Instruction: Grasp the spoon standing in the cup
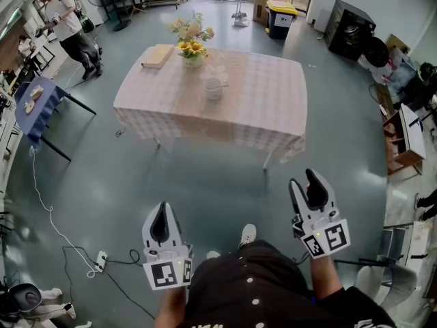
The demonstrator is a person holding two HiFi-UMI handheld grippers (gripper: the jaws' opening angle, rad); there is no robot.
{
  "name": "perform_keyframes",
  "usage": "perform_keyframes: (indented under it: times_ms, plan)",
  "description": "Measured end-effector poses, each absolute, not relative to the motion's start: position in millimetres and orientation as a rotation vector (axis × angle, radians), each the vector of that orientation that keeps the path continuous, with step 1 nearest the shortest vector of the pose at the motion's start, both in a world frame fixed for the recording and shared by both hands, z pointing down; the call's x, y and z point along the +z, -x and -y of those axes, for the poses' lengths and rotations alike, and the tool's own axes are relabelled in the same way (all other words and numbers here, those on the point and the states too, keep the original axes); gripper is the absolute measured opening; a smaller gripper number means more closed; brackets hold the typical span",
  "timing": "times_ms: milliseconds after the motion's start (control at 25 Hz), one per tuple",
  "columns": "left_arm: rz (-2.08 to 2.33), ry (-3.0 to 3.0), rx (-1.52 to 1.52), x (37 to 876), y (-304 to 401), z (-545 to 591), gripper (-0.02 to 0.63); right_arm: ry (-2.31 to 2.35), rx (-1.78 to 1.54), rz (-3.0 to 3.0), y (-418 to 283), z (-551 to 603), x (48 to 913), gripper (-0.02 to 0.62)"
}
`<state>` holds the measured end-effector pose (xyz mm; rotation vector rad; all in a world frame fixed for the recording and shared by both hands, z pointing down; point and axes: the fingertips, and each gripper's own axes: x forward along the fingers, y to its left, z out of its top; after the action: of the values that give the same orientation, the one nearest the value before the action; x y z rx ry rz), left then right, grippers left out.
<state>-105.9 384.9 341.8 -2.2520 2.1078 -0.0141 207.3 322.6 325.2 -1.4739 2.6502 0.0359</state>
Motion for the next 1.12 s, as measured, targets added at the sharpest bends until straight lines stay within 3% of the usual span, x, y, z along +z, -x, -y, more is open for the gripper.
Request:
perform_keyframes:
  times_ms: [600, 1120]
  plan:
    - [-2.11, 2.252, -0.028, 344, 91, -377, 0.018, 1.397, -0.045, -2.67, -213, -313, 329, 0.284]
    - [-2.177, 2.196, -0.06, 343, 51, -352, 0.018, 1.309, -0.108, -2.709, -245, -272, 335, 0.281]
